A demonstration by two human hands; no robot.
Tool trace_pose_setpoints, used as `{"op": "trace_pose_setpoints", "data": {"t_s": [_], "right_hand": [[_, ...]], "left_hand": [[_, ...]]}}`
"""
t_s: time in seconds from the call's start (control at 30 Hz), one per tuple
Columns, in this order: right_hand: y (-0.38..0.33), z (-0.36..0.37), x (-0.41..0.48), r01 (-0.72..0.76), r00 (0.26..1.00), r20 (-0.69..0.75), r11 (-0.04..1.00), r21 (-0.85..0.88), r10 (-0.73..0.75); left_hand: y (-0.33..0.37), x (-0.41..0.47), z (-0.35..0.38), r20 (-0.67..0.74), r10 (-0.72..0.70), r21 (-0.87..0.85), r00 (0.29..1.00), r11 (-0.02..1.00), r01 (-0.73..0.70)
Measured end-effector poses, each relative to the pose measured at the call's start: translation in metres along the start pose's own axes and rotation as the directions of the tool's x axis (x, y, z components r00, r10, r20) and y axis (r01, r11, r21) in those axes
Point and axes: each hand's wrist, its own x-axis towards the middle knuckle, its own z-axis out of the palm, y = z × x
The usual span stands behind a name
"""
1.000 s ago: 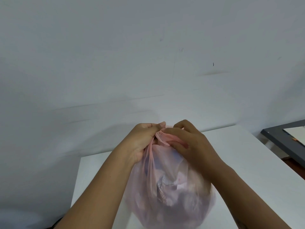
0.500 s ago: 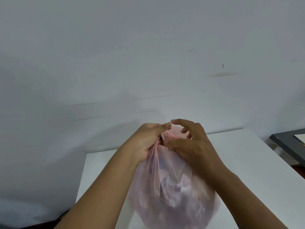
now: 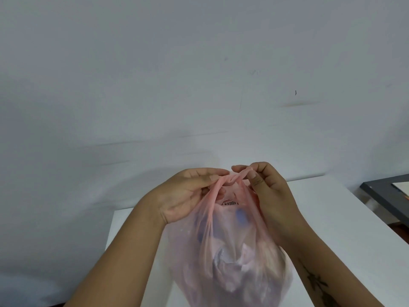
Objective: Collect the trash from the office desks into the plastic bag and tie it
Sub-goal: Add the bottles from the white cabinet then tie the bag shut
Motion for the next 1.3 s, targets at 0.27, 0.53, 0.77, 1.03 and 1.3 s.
{"op": "trace_pose_setpoints", "data": {"t_s": [0.27,0.53,0.77,1.03,1.3], "right_hand": [[-0.005,0.006,0.008,-0.079,0.997,-0.011,0.991,0.105,0.080],[-0.011,0.000,0.007,-0.003,0.999,-0.042,1.000,-0.031,0.002],[-0.001,-0.019,0.007,-0.125,0.980,-0.130,0.977,0.174,0.149],[0.002,-0.018,0.006,-0.160,0.969,-0.152,0.964,0.212,0.195],[0.002,-0.016,-0.005,-0.230,0.964,-0.077,0.942,0.244,0.255]], "left_hand": [[0.000,-0.004,0.007,-0.146,0.061,0.121,0.987,0.992,-0.043],[-0.007,-0.007,0.004,-0.328,0.154,-0.095,0.932,0.976,-0.194],[-0.021,-0.010,-0.014,-0.540,0.249,0.057,0.804,0.964,-0.260],[-0.035,-0.012,-0.007,-0.552,0.455,0.387,0.699,0.882,-0.269],[-0.038,-0.007,0.010,-0.423,0.339,0.355,0.840,0.915,-0.191]]}}
